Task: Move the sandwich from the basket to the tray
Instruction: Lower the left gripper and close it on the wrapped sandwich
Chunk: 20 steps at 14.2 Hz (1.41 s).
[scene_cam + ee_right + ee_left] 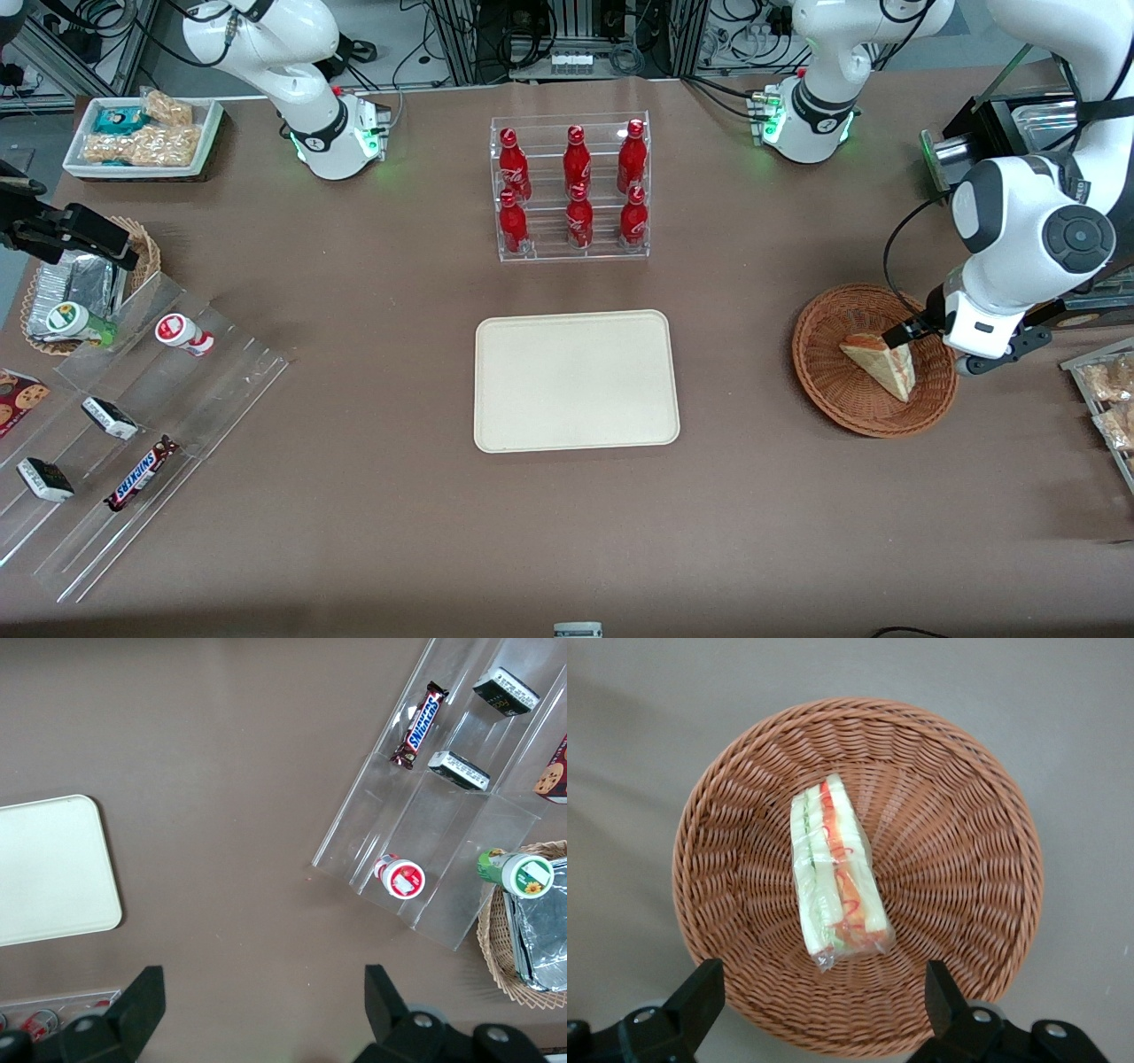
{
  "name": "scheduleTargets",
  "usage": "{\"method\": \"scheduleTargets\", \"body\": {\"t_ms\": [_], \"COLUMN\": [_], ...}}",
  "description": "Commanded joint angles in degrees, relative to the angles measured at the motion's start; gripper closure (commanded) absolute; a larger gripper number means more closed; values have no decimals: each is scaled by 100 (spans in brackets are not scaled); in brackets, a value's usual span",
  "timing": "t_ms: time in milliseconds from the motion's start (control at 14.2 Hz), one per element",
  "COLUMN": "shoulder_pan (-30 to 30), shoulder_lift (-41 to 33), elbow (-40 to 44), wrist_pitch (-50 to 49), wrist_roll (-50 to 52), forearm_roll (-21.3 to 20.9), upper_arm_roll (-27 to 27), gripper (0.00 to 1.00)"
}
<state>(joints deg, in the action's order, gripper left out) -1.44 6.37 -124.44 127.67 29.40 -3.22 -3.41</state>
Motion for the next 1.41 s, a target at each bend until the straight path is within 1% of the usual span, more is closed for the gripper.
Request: {"method": "scheduleTargets", "body": {"t_ms": [0,70,211,282,423,493,563,634,704,775,915,1127,1268,1338], "shoulder_pan": [56,126,162,249,259,259,250,233,215,215,215,154,-57,-240], "shoulder_lift": [162,250,390,530,689,725,751,751,734,699,629,655,716,725], "elbow": [-132,-202,-343,-344,-344,-344,-326,-326,-335,-326,-125,725,1280,1439], "wrist_pitch": [441,643,1030,1118,1268,1295,1295,1295,1243,1173,770,-292,-979,-1112], "wrist_roll": [1204,1478,1621,1630,1621,1656,1787,1910,1981,1999,1973,1903,1876,1876], "forearm_roll": [14,23,58,180,575,759,935,1007,1007,1007,1007,1016,1042,1043], "upper_arm_roll": [16,16,16,16,16,16,16,16,16,16,33,68,69,69], "gripper": [0,0,0,0,1,14,42,68,87,92,94,95,94,94]}}
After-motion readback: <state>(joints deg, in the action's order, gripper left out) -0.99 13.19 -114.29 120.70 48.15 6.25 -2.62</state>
